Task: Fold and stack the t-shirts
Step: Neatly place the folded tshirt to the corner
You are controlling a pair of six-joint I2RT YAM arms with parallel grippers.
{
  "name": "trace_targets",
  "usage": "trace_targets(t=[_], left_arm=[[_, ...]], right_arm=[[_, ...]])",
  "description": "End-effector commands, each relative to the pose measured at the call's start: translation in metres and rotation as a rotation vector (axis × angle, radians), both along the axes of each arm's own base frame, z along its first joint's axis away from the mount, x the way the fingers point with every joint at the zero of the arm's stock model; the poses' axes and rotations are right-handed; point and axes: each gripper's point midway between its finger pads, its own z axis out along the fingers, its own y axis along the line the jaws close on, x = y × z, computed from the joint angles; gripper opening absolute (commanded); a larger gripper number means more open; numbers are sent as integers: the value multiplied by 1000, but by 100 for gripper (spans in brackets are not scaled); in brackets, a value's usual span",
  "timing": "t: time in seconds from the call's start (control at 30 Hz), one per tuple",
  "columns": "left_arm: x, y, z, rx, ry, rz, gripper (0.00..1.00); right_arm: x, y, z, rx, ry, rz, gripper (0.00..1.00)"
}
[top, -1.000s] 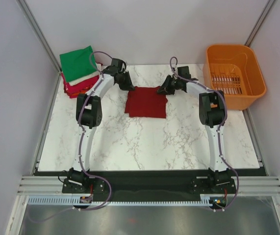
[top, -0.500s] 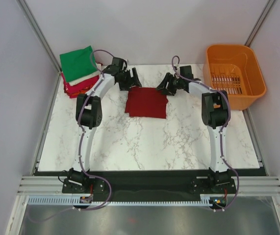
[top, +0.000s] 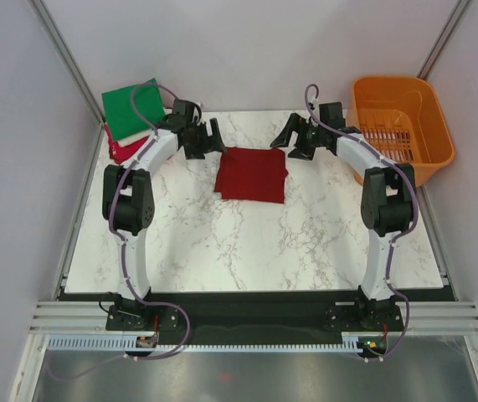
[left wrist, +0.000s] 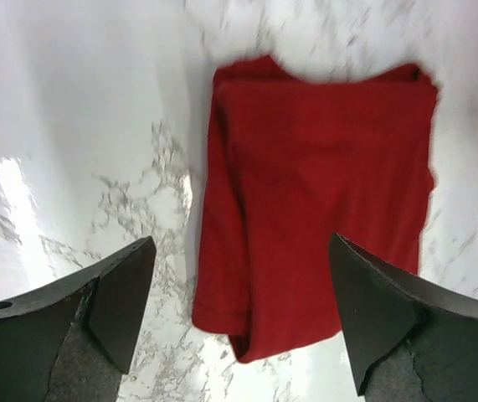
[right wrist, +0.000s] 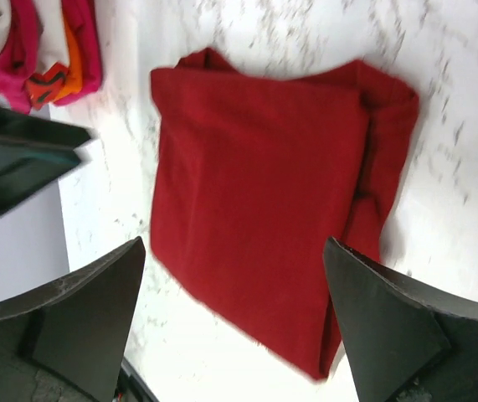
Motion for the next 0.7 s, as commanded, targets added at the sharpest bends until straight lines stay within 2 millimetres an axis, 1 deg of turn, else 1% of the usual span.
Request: trace_targets(t=[0.0,0.03,0.07,0.1,0.13,0.17,0.2,0.23,0.3,0.33,0.4,0.43,0.47,0.5,0.53,0.57,0.6,0.67], left_arm=[[-29,-10,-54,-27,113,-86,91],[-28,-12,-59,-36,107,-85,93],[-32,-13,-65,-46,122,-80,93],[-41,-11,-79,-37,157,-78,93],[-46,-10,-86,-33,177,-78,93],[-51,-8,-93,-29,197,-76,93],[-61,-7,-104,-22,228,-78,93],[-67,-10,-109,-18,243,-85,93],[-75,-13,-115,-13,263,-95,93],[-79,-20,-118,-9,271,-111,93],[-83,-26,-124,-4,283,-126,93],[-86,-31,-127,-1,287,-137,93],[-86,-32,-129,0,290,-138,93],[-88,-33,-137,4,307,-140,93],[-89,-34,-140,6,313,-143,93],[-91,-34,-144,9,323,-144,93],[-95,-36,-154,15,344,-149,93],[-96,-41,-162,19,354,-159,93]], right_arm=[[-24,-6,51,-5,-93,10,96],[-35,-8,43,-7,-64,12,96],[-42,-7,46,3,-61,21,96],[-49,-7,58,10,-80,26,96],[-59,-8,53,12,-60,32,96],[-64,-7,57,20,-62,38,96],[-70,-7,68,28,-80,42,96],[-77,-8,63,32,-61,46,96],[-85,-8,69,35,-70,48,96],[-90,-9,63,32,-55,44,96],[-93,-14,60,8,-55,18,97],[-97,-17,51,-3,-35,7,97],[-100,-18,45,-11,-23,1,97],[-102,-19,40,-14,-11,-4,96],[-107,-20,31,-17,13,-2,97],[-110,-19,25,-20,26,2,96],[-115,-20,17,-24,48,0,96],[-119,-22,11,-28,60,-2,96]])
